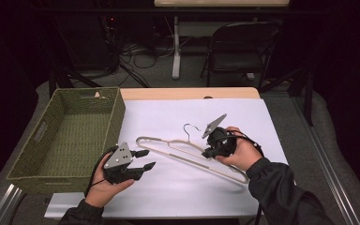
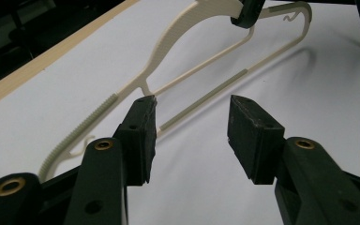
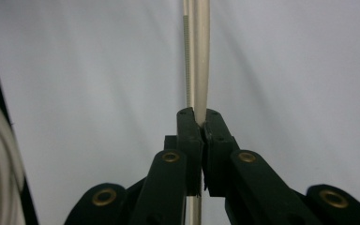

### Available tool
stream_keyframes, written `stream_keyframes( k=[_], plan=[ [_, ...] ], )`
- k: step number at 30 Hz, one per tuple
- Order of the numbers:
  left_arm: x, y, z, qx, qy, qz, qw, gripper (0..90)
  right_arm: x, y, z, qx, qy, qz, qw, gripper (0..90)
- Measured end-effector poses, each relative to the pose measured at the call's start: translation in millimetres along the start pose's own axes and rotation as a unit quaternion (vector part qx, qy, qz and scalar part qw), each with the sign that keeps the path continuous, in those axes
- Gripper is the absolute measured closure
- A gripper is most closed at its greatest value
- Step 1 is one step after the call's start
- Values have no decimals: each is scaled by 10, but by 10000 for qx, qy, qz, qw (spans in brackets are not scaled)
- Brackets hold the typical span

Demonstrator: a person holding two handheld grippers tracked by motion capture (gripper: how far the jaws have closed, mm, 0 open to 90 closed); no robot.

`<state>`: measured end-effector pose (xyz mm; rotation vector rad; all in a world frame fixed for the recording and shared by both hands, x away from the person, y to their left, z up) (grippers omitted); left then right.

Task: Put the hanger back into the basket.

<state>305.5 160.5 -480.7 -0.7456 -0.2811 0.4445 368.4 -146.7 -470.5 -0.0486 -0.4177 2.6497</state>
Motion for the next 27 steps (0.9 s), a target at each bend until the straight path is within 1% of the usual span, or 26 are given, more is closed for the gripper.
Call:
stream_keyframes(
  k=[1, 2, 3, 4, 5, 6, 7, 8, 9, 10, 11, 12, 13, 14, 16, 17, 18, 19, 20, 21, 22, 23, 24, 25, 26, 27],
  plan=[
    [0, 0, 0, 0, 0, 0, 10000, 520, 11, 12, 8, 2, -63, 42, 10000, 876],
    [10, -23, 46, 7, 7, 21, 10000, 519, 30, 25, 15, 21, -105, 103, 9999, 876],
    [10, -23, 46, 7, 7, 21, 10000, 516, 30, 25, 15, 21, -105, 103, 9999, 876],
    [28, -57, 99, 68, 60, 56, 9999, 512, 83, 44, 36, -1, -138, 260, 9996, 876],
    [37, -78, 124, 89, 107, 77, 9999, 512, 102, 47, 48, -11, -154, 309, 9994, 876],
    [48, -101, 146, 134, 199, 83, 9997, 512, 129, 49, 65, -36, -202, 370, 9991, 876],
    [48, -101, 146, 134, 199, 83, 9997, 511, 129, 49, 65, -36, -202, 370, 9991, 876],
    [70, -149, 160, 324, 370, 40, 9988, 502, 197, 43, 111, -94, -223, 605, 9979, 876],
    [76, -174, 155, 460, 410, -32, 9981, 502, 222, 37, 133, -105, -222, 699, 9973, 876],
    [76, -174, 155, 460, 410, -32, 9981, 502, 257, 27, 159, -137, -212, 795, 9965, 876],
    [79, -204, 144, 612, 474, -133, 9969, 502, 257, 27, 159, -137, -212, 795, 9965, 876],
    [82, -243, 121, 767, 531, -261, 9953, 502, 342, 2, 220, -171, -201, 987, 9948, 875],
    [82, -243, 121, 767, 531, -261, 9953, 506, 342, 2, 220, -171, -201, 987, 9948, 875],
    [83, -278, 87, 928, 683, -346, 9927, 516, 410, -20, 259, -176, -226, 1115, 9934, 875],
    [72, -307, 54, 1025, 760, -452, 9908, 519, 455, -39, 286, -138, -221, 1241, 9919, 876],
    [72, -307, 54, 1025, 760, -452, 9908, 523, 455, -39, 286, -138, -221, 1241, 9919, 876],
    [65, -320, 25, 1108, 930, -539, 9880, 526, 502, -60, 311, -123, -211, 1352, 9905, 875],
    [65, -320, 25, 1108, 930, -539, 9880, 527, 502, -60, 311, -123, -211, 1352, 9905, 875],
    [58, -316, -13, 1154, 1133, -570, 9852, 534, 525, -72, 329, -99, -238, 1415, 9896, 875],
    [58, -316, -13, 1154, 1133, -570, 9852, 545, 525, -72, 329, -99, -238, 1415, 9896, 875],
    [53, -309, -40, 1229, 1192, -599, 9834, 556, 538, -79, 342, -96, -260, 1474, 9887, 875],
    [49, -295, -76, 1331, 1204, -659, 9816, 567, 543, -80, 344, -96, -265, 1480, 9886, 875],
    [49, -295, -76, 1331, 1204, -659, 9816, 578, 543, -80, 344, -96, -265, 1480, 9886, 875],
    [46, -284, -97, 1374, 1226, -665, 9806, 578, 543, -83, 346, -108, -255, 1523, 9880, 875],
    [45, -262, -137, 1483, 1257, -676, 9786, 611, 554, -79, 342, -91, -297, 1539, 9876, 875],
    [41, -254, -158, 1533, 1285, -689, 9774, 618, 557, -80, 340, -96, -308, 1567, 9871, 875]
  ],
)
Point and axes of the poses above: each handheld gripper's, and its own axes: z roughly backward along the jaws, y roughly out of its underside, x roughly to its left, the point moved 2 cm from there along -z, roughly forward along the jaws, and after that the axes turned 14 degrees about x, right-handed, at the moved point
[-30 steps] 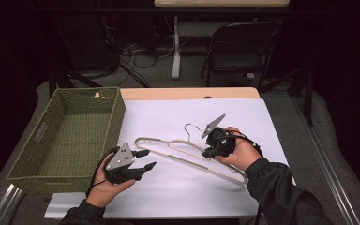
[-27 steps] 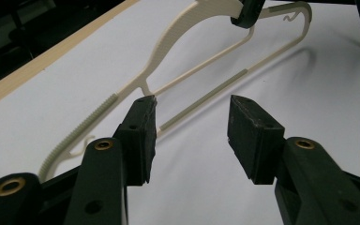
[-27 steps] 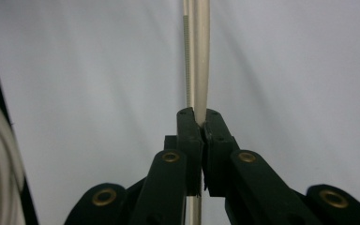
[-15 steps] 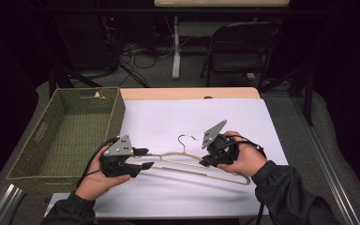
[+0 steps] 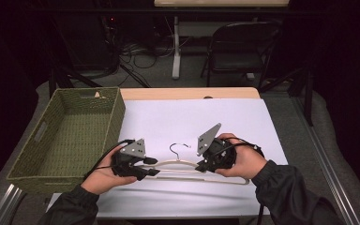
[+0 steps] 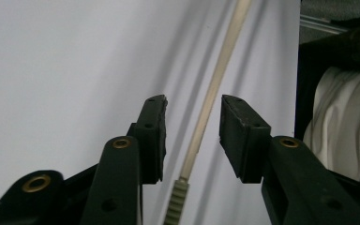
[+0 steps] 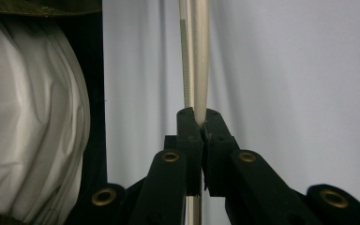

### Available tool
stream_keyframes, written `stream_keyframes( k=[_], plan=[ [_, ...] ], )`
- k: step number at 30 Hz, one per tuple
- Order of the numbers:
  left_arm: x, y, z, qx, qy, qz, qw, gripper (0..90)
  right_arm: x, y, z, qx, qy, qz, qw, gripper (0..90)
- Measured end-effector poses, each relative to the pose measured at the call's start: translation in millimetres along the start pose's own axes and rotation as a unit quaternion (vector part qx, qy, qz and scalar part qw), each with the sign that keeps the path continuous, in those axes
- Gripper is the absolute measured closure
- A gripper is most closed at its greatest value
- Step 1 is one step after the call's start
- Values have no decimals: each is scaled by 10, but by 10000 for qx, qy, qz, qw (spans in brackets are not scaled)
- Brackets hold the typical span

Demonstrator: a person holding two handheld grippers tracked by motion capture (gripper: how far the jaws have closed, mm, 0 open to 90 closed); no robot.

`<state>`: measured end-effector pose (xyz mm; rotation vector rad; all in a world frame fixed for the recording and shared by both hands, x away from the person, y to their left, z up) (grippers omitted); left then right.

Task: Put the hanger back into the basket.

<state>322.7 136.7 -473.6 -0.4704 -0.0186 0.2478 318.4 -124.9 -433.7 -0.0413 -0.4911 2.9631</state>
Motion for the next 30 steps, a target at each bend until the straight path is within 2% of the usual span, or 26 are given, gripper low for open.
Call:
stream_keyframes(
  k=[7, 10, 16, 30],
  plan=[
    [-41, -12, -106, 299, 108, -189, 9993, 713, 19, -5, -11, -5, -46, 120, 9999, 875],
    [-58, -13, -128, 296, 209, -218, 9991, 763, 27, 2, -22, 4, -91, 92, 9999, 874],
    [-71, -11, -170, 367, 284, -265, 9986, 837, 27, 11, -64, 50, -72, 159, 9998, 874],
    [-86, 17, -184, 306, 374, -342, 9982, 860, 28, 13, -73, 95, -59, 197, 9997, 868]
  ],
)
Point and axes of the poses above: each handheld gripper's, and its own axes: z roughly backward along the jaws, y roughly out of its underside, x roughly to its left, the point moved 2 cm from there along -z, roughly forward along the jaws, and after that the axes turned 14 degrees about x, right-handed, at the moved point
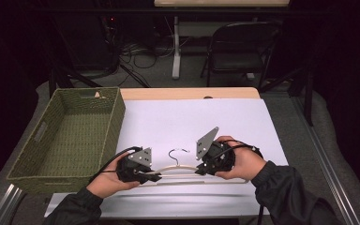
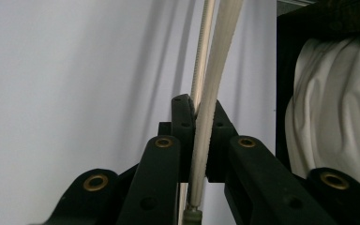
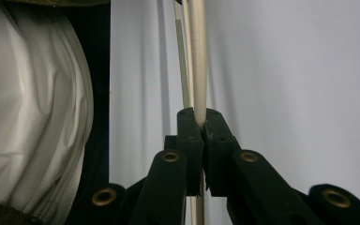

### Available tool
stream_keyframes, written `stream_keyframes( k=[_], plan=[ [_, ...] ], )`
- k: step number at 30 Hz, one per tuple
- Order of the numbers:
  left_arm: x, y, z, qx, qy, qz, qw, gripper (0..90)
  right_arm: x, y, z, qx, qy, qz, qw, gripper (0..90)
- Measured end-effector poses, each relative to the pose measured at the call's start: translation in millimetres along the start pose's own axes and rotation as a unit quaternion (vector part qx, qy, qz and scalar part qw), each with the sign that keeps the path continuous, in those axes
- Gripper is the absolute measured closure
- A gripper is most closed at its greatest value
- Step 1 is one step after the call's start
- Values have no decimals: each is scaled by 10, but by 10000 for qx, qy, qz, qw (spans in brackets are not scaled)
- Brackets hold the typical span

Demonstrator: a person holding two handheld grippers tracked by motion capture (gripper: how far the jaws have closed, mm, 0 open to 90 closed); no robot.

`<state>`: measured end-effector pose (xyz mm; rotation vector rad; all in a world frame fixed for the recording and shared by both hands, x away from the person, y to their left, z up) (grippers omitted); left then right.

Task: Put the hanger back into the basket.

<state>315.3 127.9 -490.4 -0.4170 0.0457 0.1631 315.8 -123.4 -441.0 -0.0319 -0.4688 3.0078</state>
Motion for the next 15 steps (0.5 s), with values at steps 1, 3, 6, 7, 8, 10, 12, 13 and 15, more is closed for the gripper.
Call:
stream_keyframes(
  k=[1, 3, 6, 7, 8, 10, 12, 13, 15],
  plan=[
    [-21, 3, 16, -34, 13, 3, 10000, 862, -1, 1, 4, -27, 7, -2, 10000, 865],
    [-49, 2, 34, -79, 7, 37, 10000, 865, -7, 9, 17, -75, 13, -41, 10000, 857],
    [-84, -4, 60, -159, 18, 105, 9998, 868, -25, 22, 34, -134, 62, -82, 9999, 846],
    [-98, -6, 75, -157, 16, 122, 9998, 869, -41, 37, 59, -234, 56, -210, 9995, 807],
    [-125, -4, 99, -193, -19, 178, 9997, 870, -46, 44, 74, -302, 53, -278, 9991, 769],
    [-140, 3, 114, -254, -45, 233, 9994, 871, -77, 83, 124, -461, 74, -446, 9979, 679],
    [-184, 37, 177, -323, -102, 415, 9986, 871, -111, 156, 185, -611, 162, -643, 9959, 609],
    [-199, 52, 201, -319, -165, 451, 9983, 871, -134, 201, 217, -730, 250, -747, 9942, 556],
    [-217, 93, 251, -384, -192, 591, 9973, 871, -182, 317, 299, -925, 457, -890, 9907, 541]
  ],
)
Point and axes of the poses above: each handheld gripper's, and its own axes: z roughly backward along the jaws, y roughly out of its underside, x roughly to its left, the point moved 2 cm from there along -z, roughly forward along the jaws, and after that the axes turned 14 degrees about x, right-handed, at the moved point
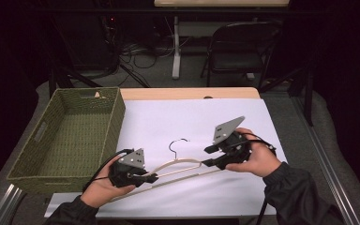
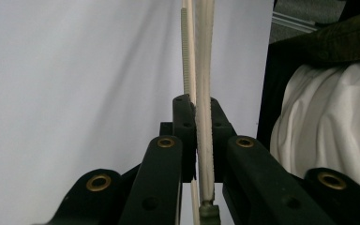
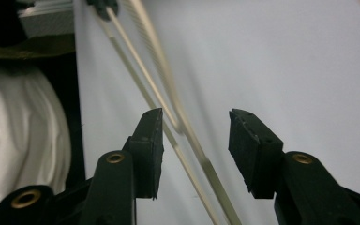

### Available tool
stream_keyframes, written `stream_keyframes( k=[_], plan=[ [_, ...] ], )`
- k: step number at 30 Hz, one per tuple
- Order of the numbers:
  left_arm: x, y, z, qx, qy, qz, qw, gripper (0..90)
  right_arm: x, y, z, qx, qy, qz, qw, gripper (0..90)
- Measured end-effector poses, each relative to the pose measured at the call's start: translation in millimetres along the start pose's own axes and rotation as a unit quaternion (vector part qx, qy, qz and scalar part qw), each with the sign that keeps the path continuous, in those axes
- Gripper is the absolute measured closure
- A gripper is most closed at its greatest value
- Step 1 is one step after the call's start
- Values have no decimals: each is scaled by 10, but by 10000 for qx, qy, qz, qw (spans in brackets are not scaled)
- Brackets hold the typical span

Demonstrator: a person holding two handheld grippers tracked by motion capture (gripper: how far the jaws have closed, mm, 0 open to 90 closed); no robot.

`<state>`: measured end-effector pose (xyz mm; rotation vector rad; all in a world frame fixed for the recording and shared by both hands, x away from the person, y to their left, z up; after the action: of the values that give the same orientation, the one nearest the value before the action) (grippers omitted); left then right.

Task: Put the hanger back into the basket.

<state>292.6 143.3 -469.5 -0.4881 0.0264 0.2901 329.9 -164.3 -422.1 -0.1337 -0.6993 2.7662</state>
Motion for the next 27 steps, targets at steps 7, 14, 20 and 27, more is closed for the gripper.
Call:
stream_keyframes(
  k=[7, 14, 20, 27],
  plan=[
    [20, 215, 287, -406, -195, 477, 9978, 870, -174, 328, 233, -416, 507, -873, 9940, 443],
    [76, 433, 706, -778, -476, 818, 9925, 870, -209, 563, 236, -425, 704, -1332, 9877, 428],
    [171, 586, 1123, -933, -898, 1016, 9864, 870, -206, 663, 194, -430, 751, -1500, 9849, 429],
    [438, 795, 1507, -1022, -1331, 1290, 9773, 870, -230, 750, 130, -503, 721, -1698, 9816, 429]
  ],
)
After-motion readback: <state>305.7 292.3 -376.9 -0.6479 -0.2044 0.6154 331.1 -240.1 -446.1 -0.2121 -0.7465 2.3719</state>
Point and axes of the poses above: each handheld gripper's, and its own axes: z roughly backward along the jaws, y roughly out of its underside, x roughly to its left, the point moved 2 cm from there along -z, roughly forward along the jaws, and after that the axes turned 14 degrees about x, right-handed, at the moved point
